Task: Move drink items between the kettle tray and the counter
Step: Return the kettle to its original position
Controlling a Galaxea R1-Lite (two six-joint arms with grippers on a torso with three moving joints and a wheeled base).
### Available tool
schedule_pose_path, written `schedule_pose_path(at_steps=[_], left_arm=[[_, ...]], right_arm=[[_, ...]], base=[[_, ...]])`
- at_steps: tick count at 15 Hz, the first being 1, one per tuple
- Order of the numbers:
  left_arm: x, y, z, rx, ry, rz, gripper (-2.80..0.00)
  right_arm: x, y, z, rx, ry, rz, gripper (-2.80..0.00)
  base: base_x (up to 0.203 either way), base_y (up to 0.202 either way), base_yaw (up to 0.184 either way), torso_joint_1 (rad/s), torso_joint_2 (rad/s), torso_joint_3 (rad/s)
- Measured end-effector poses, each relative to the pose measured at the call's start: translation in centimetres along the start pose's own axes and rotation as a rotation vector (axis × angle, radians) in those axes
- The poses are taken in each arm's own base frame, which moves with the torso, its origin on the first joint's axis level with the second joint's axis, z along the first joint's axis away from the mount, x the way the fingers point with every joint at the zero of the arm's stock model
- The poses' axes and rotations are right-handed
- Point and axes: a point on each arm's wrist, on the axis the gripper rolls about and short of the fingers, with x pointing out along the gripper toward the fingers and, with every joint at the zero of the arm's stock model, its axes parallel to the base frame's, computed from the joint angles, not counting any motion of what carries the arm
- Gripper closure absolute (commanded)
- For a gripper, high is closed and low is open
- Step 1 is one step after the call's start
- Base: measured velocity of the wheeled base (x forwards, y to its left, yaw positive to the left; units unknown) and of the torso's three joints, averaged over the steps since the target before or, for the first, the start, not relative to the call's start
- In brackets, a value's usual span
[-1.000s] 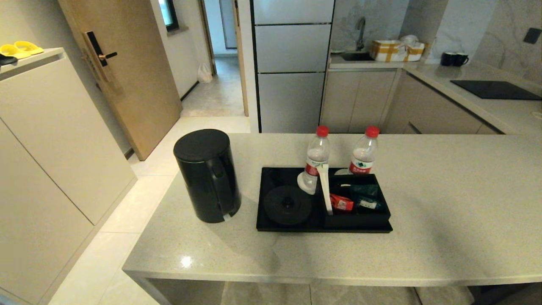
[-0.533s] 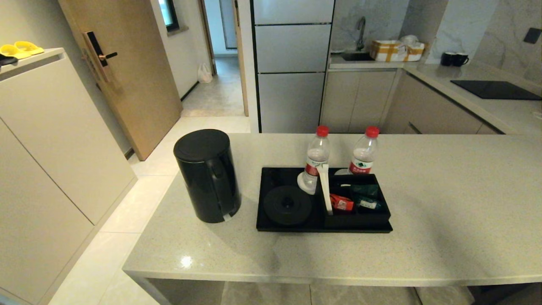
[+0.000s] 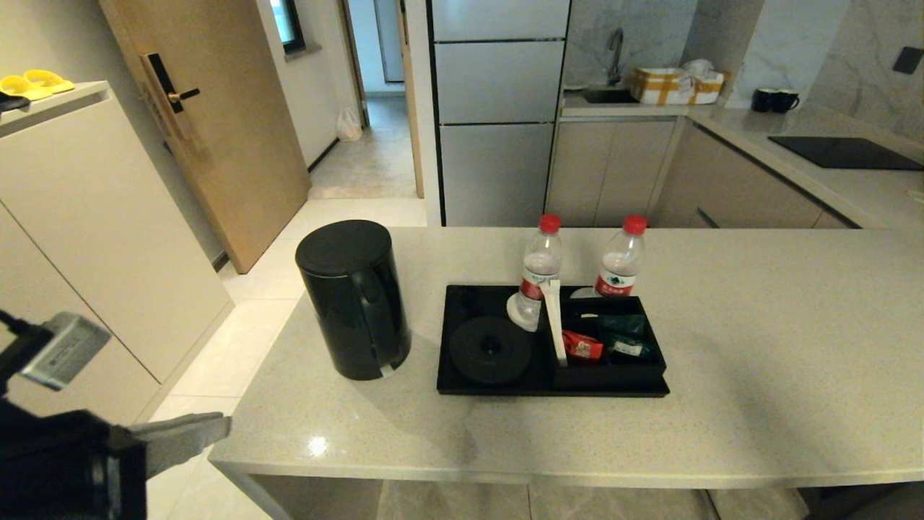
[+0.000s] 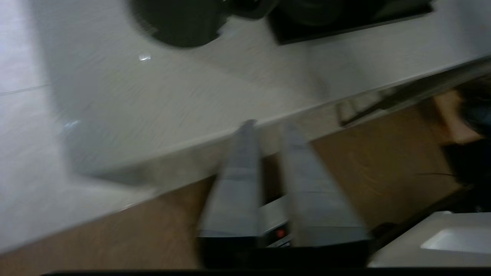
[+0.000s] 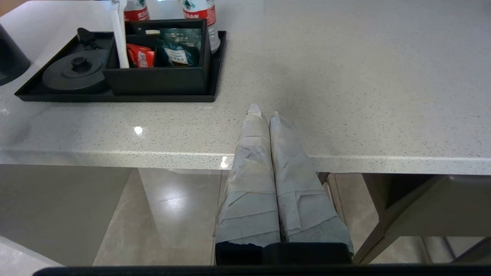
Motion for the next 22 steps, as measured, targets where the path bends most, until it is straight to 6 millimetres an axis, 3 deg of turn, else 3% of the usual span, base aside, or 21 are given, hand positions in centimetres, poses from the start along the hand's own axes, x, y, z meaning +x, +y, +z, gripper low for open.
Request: schedule_pose_path(at_steps=[5,8,11,15,22], left_arm=[[7.2,5.7,0.4,0.039,-0.080,-0.211,-2.80],[10.1,7.6,0.1,0.122,-0.208,-0.234,-2.80],[12.2,6.9,1.6,0.204,-0.299,-0.291,-2.80],[14.5,5.1,3.3,0.135,-0.264,-0.367,-2.80],[15.1,4.0,3.0,0.100,-0.236,-0.418,-2.80]], right_arm=[[0.0,0.0,0.0,0.000,0.000,0.000,0.00],[0.0,0.0,0.0,0.000,0.000,0.000,0.00],[0.0,0.0,0.0,0.000,0.000,0.000,0.00],[0.0,0.0,0.0,0.000,0.001,0.000,0.00],[0.0,0.0,0.0,0.000,0.000,0.000,0.00]], base=[[0.000,0.000,0.000,0.000,0.00,0.000],[0.000,0.000,0.000,0.000,0.00,0.000],[0.000,0.000,0.000,0.000,0.00,0.000],[0.000,0.000,0.000,0.000,0.00,0.000],[0.000,0.000,0.000,0.000,0.00,0.000]])
